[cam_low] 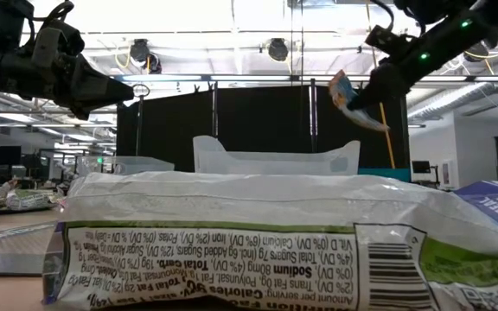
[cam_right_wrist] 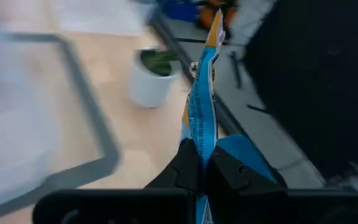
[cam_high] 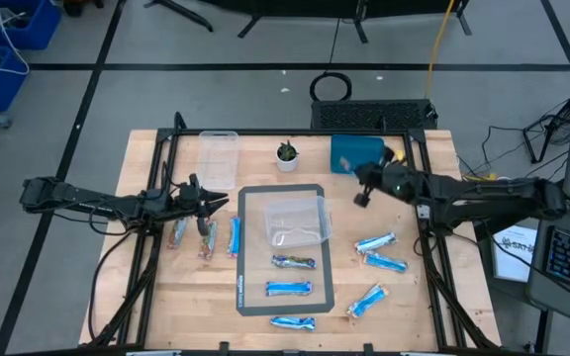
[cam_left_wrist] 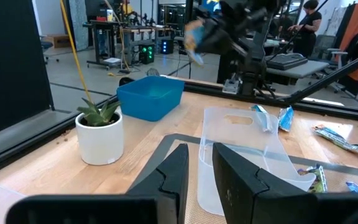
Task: Pick and place Granola Bars by type
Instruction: Put the snack into the right bin
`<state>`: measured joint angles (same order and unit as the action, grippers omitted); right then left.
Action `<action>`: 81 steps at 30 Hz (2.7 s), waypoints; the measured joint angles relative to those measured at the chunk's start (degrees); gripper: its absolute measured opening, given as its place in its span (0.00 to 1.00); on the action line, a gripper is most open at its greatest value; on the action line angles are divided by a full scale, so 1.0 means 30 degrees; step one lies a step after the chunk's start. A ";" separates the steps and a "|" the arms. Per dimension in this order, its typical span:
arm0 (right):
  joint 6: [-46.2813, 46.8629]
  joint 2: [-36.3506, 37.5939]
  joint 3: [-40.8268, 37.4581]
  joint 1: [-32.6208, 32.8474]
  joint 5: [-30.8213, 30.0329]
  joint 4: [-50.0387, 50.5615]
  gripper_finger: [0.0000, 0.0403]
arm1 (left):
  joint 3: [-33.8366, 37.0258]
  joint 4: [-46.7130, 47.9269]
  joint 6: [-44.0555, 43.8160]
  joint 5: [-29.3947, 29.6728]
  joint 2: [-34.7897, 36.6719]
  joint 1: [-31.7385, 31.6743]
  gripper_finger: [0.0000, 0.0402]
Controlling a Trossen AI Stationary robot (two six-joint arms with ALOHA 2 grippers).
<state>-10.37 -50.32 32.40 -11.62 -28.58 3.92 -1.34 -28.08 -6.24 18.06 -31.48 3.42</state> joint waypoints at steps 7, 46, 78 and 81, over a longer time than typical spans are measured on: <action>0.0030 -0.0072 -0.0007 -0.4621 0.0951 -0.2119 0.02 | 0.0000 -0.0002 0.0000 0.0000 0.0007 0.0000 0.20; 0.1907 -0.5896 -0.0015 -1.1694 0.7937 -0.1659 0.00 | 0.0000 -0.0007 -0.0007 0.0000 0.0007 -0.0004 0.20; 0.2229 -0.5919 -0.0015 -1.1722 0.8365 -0.1829 0.16 | 0.0000 0.0000 0.0000 0.0000 0.0000 0.0000 0.20; 0.2262 -0.5919 -0.0015 -1.1722 0.9855 -0.1846 0.18 | 0.0000 -0.0005 -0.0007 0.0000 0.0007 -0.0005 0.20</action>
<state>-3.59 -68.07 32.36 -46.78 0.99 -1.62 -1.34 -28.09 -6.26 18.06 -31.46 3.41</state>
